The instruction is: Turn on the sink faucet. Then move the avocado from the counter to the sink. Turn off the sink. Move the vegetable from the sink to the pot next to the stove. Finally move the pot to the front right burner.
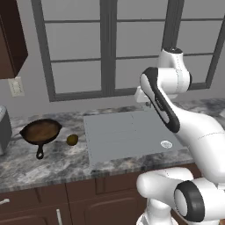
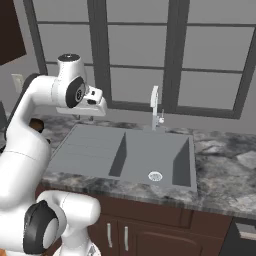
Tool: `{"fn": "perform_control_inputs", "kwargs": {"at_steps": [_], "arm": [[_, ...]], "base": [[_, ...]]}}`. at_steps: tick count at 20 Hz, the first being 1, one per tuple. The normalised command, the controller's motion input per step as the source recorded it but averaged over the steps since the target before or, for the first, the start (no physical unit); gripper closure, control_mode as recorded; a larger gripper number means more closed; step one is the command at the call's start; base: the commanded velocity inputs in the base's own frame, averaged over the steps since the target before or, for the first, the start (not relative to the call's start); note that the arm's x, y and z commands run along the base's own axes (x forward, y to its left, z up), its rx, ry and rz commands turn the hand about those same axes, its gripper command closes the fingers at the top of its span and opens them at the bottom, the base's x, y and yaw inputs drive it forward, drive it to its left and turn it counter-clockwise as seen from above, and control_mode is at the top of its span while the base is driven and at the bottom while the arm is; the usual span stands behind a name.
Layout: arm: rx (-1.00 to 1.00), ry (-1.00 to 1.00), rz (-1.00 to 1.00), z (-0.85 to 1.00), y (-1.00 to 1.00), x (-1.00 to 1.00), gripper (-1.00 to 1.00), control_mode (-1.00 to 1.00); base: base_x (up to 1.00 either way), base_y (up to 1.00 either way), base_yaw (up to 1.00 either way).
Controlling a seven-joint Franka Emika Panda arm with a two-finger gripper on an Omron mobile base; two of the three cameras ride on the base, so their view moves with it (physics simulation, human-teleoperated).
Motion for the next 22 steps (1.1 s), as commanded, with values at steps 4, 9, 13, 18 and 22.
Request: {"fn": "perform_control_inputs", "kwargs": {"at_steps": [4,9,13,18,22], "arm": [[0.00,-0.01,0.00,0.00,0.00,-0.01,-1.00,1.00],[0.00,0.00,0.00,0.00,0.00,0.00,-1.00,1.00],[0.00,0.00,0.00,0.00,0.00,0.00,-1.00,1.00],[0.00,0.00,0.00,0.00,0.00,0.00,-1.00,1.00],[0.00,0.00,0.00,0.00,0.00,0.00,-1.00,1.00]], "base": [[0.00,0.00,0.00],[0.04,-0.28,0.00],[0.03,-0.62,0.00],[0.04,-0.65,0.00],[0.18,-0.37,0.00]]}}
